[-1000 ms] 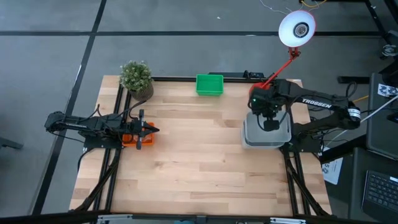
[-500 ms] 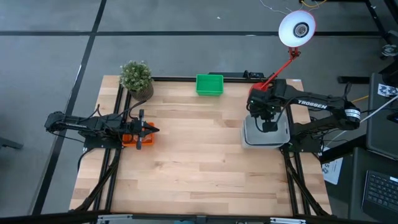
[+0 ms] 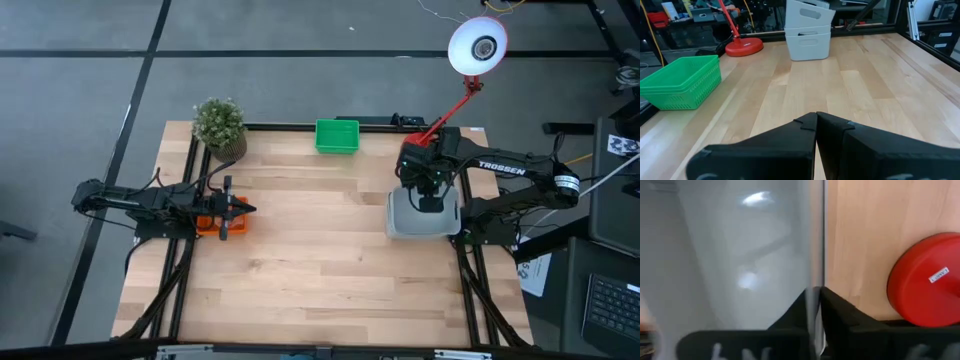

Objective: Stack baskets by color
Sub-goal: Stack the left gray bin onto the right gray bin, then return to Home Position

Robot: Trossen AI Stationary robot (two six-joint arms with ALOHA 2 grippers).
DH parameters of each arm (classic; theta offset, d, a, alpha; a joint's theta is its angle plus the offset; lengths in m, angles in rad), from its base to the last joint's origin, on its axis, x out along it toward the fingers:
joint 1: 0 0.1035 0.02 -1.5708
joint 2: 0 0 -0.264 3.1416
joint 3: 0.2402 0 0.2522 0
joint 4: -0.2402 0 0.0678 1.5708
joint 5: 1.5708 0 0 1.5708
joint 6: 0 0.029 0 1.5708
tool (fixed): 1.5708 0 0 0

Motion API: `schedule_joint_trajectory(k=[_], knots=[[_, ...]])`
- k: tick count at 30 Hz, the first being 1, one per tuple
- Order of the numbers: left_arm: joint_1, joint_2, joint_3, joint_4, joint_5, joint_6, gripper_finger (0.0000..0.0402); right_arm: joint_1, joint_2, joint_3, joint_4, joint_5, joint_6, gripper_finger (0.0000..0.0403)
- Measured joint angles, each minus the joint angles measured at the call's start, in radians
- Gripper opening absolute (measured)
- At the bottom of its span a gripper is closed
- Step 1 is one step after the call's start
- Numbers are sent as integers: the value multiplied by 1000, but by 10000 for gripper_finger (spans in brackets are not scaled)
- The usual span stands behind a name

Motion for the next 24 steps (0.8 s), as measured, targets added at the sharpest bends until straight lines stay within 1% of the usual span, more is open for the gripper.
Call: schedule_joint_trajectory(k=[6,9,13,18,22,24], knots=[[0,0,0,0,0,0,0,0,0,0,0,-8,0,90],[0,0,0,0,0,0,0,0,0,0,-1,-8,15,108],[0,0,0,0,0,0,0,0,0,30,-14,-8,19,112],[0,0,0,0,0,0,0,1,0,116,-53,-8,38,112],[0,0,0,0,0,0,0,1,-1,202,-84,-16,195,112],[0,0,0,0,0,0,0,1,-2,232,-93,-71,289,113]])
